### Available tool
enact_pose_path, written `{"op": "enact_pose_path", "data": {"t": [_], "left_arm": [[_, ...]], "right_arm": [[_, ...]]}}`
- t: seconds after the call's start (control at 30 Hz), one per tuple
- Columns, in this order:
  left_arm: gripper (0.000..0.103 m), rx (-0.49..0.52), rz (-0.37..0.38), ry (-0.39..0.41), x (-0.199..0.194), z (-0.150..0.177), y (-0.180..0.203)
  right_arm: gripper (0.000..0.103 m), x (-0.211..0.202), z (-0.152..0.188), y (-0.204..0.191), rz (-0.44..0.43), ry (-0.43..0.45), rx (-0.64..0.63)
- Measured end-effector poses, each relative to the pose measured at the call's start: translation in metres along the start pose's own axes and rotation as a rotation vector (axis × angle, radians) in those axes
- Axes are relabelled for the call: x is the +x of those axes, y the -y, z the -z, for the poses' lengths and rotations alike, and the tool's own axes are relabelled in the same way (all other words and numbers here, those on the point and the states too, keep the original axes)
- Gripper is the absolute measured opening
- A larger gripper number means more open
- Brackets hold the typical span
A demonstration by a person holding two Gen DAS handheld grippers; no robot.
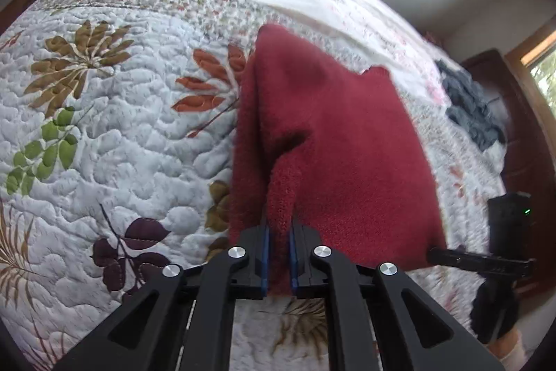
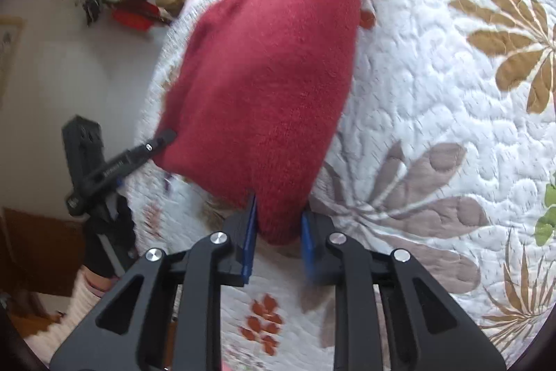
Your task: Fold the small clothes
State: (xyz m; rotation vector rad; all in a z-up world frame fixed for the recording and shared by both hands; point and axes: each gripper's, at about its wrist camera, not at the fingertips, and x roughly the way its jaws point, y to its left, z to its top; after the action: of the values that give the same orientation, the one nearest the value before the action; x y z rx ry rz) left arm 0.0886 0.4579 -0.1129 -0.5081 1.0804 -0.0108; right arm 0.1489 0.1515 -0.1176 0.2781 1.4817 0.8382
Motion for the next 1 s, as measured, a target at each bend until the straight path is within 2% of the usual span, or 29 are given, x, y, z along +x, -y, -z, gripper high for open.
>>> {"op": "enact_pose_path", "data": {"t": [0.07, 0.17, 0.2, 0.23, 0.33, 0.4, 0.5, 0.6, 0.7, 0.87, 0.93, 1.0], "left_arm": [[0.008, 0.002, -0.011, -0.008, 0.009, 0.003, -0.004], [0.009, -0.025, 0.007, -0.001, 0.014, 0.003, -0.010], [0.010, -0.029, 0.013, -0.003, 0.014, 0.001, -0.010], [0.011, -0.026, 0.016, -0.007, 0.012, 0.000, -0.009], [0.022, -0.004, 0.011, 0.003, -0.006, -0.008, -0.005], [0.038, -0.001, 0.009, 0.036, -0.019, -0.019, -0.005], [0.045, -0.020, 0.043, 0.097, -0.031, -0.046, -0.005], [0.045, -0.021, 0.017, 0.102, -0.016, -0.084, 0.001], [0.045, -0.077, 0.020, 0.075, 0.017, -0.118, -0.002], [0.044, -0.122, 0.031, 0.052, 0.055, -0.144, -0.001], [0.038, -0.131, 0.026, 0.044, 0.065, -0.146, -0.002], [0.016, -0.117, 0.033, 0.081, 0.061, -0.146, 0.000]], "right_arm": [[0.020, 0.014, 0.005, 0.009, 0.028, -0.028, 0.015], [0.021, 0.020, 0.005, 0.017, 0.015, -0.032, 0.042], [0.022, 0.019, 0.004, 0.017, 0.015, -0.035, 0.041], [0.028, 0.018, 0.004, 0.015, 0.024, -0.037, 0.033], [0.044, 0.003, 0.000, 0.004, 0.056, -0.016, -0.015], [0.050, -0.010, -0.007, -0.001, 0.088, 0.020, -0.049], [0.056, -0.022, -0.022, -0.006, 0.101, 0.075, -0.055], [0.056, -0.018, -0.039, -0.007, 0.115, 0.091, -0.040], [0.057, -0.005, -0.049, -0.010, 0.136, 0.084, -0.034], [0.059, 0.014, -0.049, -0.009, 0.152, 0.064, -0.038], [0.059, 0.016, -0.046, -0.003, 0.140, 0.062, -0.031], [0.059, 0.018, -0.045, -0.001, 0.130, 0.065, -0.025]]}}
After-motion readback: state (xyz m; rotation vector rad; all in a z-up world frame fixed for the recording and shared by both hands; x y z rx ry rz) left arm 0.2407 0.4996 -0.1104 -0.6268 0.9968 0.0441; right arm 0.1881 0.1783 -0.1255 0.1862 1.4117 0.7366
